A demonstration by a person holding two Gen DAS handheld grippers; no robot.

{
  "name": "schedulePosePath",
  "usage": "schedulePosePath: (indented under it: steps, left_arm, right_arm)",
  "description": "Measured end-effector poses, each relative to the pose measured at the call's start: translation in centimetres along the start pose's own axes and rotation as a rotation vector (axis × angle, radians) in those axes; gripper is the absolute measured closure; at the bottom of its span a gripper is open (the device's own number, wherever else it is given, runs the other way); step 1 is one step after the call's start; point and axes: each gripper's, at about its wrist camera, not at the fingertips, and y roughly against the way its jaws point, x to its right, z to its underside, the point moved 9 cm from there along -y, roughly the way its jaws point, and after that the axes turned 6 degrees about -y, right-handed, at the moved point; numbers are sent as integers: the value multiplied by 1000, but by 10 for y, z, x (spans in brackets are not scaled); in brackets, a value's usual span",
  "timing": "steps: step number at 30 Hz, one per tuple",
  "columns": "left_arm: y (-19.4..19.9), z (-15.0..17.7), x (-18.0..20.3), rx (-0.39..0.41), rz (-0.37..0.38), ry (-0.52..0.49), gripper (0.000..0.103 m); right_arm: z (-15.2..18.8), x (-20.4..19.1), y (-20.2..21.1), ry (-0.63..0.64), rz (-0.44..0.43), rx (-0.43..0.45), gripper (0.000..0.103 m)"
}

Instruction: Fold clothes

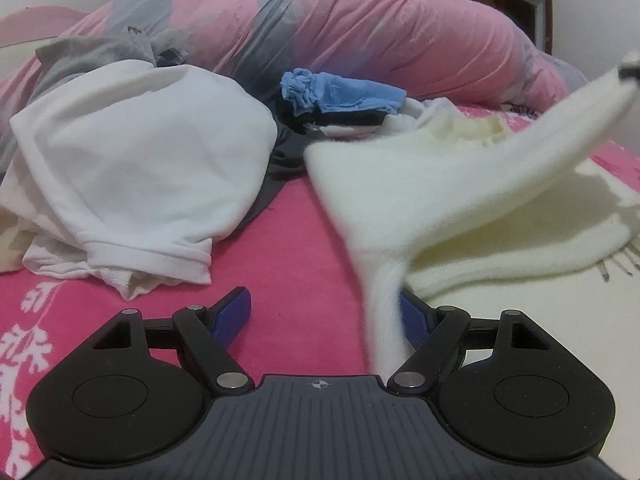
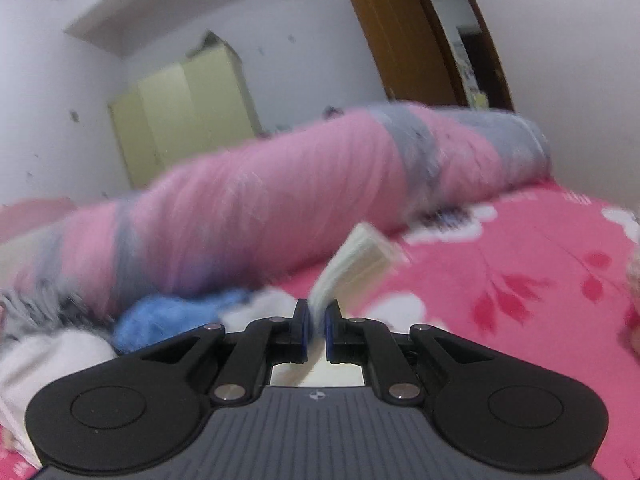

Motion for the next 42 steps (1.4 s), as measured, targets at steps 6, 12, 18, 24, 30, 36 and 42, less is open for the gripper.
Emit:
schedulePosePath:
  steps: [6, 12, 18, 24, 30, 36, 42]
  left_arm:
    - [-2, 2, 0, -7, 15, 8, 24]
    - [-2, 3, 1, -4, 20, 5, 24]
    - [7, 1, -1, 0, 68, 22, 24]
    - [33, -30, -5, 117, 68, 67, 25]
    - [-1, -57, 37, 91, 101, -28, 29]
    - [-42, -47, 75, 8, 99, -162, 33]
    - [-37, -81, 62, 24, 148, -95, 35]
  right_arm:
    - [63, 82, -28, -261, 53, -212, 96]
    - [31, 66, -13, -130, -19, -102, 95]
    - [45, 116, -24, -187, 105, -177, 81]
    - [17, 130, 12, -194, 250, -48, 69]
    - [43, 77, -5, 29, 136, -120, 81]
    - [86, 33, -33, 306, 75, -222, 84]
    - [60, 8, -37, 365, 62, -228, 84]
